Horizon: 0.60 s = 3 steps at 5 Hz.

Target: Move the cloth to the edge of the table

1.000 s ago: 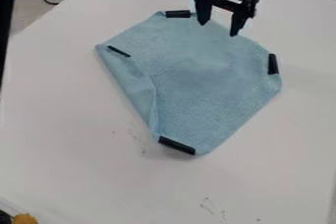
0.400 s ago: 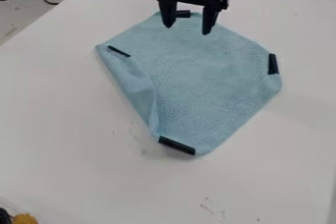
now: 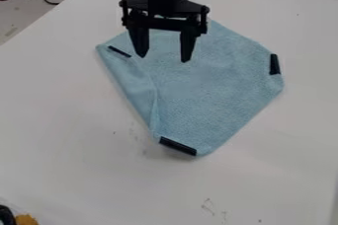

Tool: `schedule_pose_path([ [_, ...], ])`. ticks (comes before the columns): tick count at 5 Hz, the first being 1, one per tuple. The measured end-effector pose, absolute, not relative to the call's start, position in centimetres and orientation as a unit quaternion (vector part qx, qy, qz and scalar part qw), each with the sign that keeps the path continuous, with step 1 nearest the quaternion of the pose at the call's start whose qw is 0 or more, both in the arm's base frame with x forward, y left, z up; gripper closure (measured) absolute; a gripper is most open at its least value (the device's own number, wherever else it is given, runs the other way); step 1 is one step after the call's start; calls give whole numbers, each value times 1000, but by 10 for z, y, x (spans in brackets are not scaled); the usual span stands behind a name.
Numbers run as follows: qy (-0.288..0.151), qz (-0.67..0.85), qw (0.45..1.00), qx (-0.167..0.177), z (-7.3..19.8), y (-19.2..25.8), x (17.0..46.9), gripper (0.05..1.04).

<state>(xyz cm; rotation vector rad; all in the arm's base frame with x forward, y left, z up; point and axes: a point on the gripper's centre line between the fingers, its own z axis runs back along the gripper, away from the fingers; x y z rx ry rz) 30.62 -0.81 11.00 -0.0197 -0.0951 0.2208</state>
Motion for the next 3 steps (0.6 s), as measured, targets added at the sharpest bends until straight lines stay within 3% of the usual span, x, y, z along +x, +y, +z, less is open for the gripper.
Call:
schedule_pose_path([
  [1, -74, 145, 987, -12, 133, -36, 257, 84],
  [2, -53, 185, 981, 2, 119, -35, 224, 84],
  [3, -67, 202, 977, 10, 117, -42, 196, 84],
])
